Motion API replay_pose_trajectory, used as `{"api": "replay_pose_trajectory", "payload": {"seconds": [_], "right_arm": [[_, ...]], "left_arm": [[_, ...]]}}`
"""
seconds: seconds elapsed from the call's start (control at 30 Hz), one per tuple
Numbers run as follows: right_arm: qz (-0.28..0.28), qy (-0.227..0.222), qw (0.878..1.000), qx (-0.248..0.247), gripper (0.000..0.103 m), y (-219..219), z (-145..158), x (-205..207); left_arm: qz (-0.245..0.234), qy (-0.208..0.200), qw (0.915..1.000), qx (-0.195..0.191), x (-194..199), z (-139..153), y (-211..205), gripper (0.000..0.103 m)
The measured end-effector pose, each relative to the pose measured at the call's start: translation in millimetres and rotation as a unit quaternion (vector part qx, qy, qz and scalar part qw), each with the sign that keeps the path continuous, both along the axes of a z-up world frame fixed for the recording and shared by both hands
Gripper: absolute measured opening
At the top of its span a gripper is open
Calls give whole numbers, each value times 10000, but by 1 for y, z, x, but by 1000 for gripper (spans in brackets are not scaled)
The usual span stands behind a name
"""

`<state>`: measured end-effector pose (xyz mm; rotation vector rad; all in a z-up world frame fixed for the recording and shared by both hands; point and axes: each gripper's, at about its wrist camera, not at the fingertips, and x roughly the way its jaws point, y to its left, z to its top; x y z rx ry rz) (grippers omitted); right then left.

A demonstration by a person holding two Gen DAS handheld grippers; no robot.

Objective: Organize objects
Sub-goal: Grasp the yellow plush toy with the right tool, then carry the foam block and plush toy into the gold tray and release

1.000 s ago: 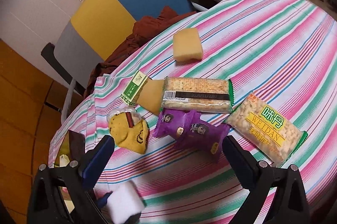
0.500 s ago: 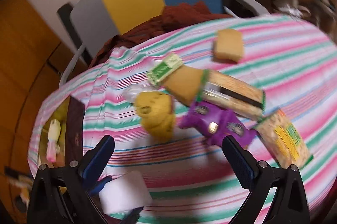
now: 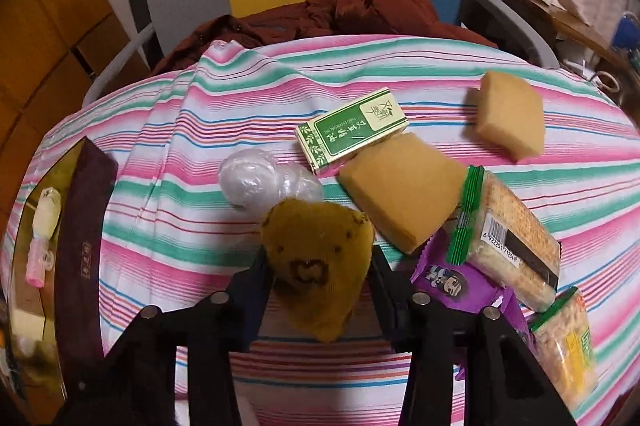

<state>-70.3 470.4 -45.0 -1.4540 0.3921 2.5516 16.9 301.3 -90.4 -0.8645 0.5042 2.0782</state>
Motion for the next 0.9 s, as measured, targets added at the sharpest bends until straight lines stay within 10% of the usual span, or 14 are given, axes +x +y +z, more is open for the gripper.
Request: {"api": "replay_pose_trajectory", "payload": {"seconds": [0.4,0.63,0.9], "right_arm": [[41,945,9946,-418,42,7,45,24],[88,1209,9912,-525,42,11,54,32],[458,1266,9892,-585,42,-5,55,34]], "left_arm": [[1,28,9999,125,4,8,-4,67],[-86,83,9976,688,21,59,-22,67],[876,238,9918,905,1,102,-85,68]]}}
